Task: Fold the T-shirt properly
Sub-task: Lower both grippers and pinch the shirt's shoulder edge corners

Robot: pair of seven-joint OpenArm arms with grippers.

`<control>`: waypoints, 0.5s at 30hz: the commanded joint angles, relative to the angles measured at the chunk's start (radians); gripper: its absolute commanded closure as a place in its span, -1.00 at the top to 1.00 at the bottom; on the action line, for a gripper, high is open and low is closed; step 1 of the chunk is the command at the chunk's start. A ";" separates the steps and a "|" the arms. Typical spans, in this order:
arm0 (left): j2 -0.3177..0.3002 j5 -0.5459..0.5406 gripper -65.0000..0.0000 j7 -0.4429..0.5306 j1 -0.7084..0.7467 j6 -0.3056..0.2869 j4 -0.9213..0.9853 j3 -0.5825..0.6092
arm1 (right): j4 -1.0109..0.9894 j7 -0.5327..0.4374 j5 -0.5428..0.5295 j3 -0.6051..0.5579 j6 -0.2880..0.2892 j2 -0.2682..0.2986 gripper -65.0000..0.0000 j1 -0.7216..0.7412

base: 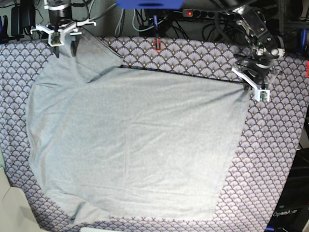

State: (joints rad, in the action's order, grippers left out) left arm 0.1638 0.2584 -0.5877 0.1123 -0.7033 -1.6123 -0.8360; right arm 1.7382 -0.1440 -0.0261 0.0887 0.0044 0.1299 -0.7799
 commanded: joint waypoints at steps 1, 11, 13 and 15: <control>-0.007 -0.009 -1.00 0.019 -0.009 0.005 -0.021 -0.001 | 0.010 -0.029 -0.033 0.003 -0.004 0.004 0.02 -0.006; -0.007 -0.006 -1.00 0.021 0.008 0.005 -0.021 0.004 | -0.004 0.033 -0.217 0.006 0.032 0.083 0.02 0.021; -0.007 -0.006 -1.00 0.021 0.008 0.005 -0.021 0.007 | -0.004 0.077 -0.257 0.006 0.032 0.083 0.02 0.027; -0.007 -0.006 -1.00 0.021 0.010 0.005 -0.019 0.007 | -0.004 0.097 -0.283 0.006 0.032 0.083 0.02 0.027</control>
State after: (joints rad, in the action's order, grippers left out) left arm 0.1638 0.2588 -0.5865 0.1272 -0.7033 -1.6123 -0.8299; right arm 1.7203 -0.0269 -0.3016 0.0906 0.0311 0.2020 -0.7429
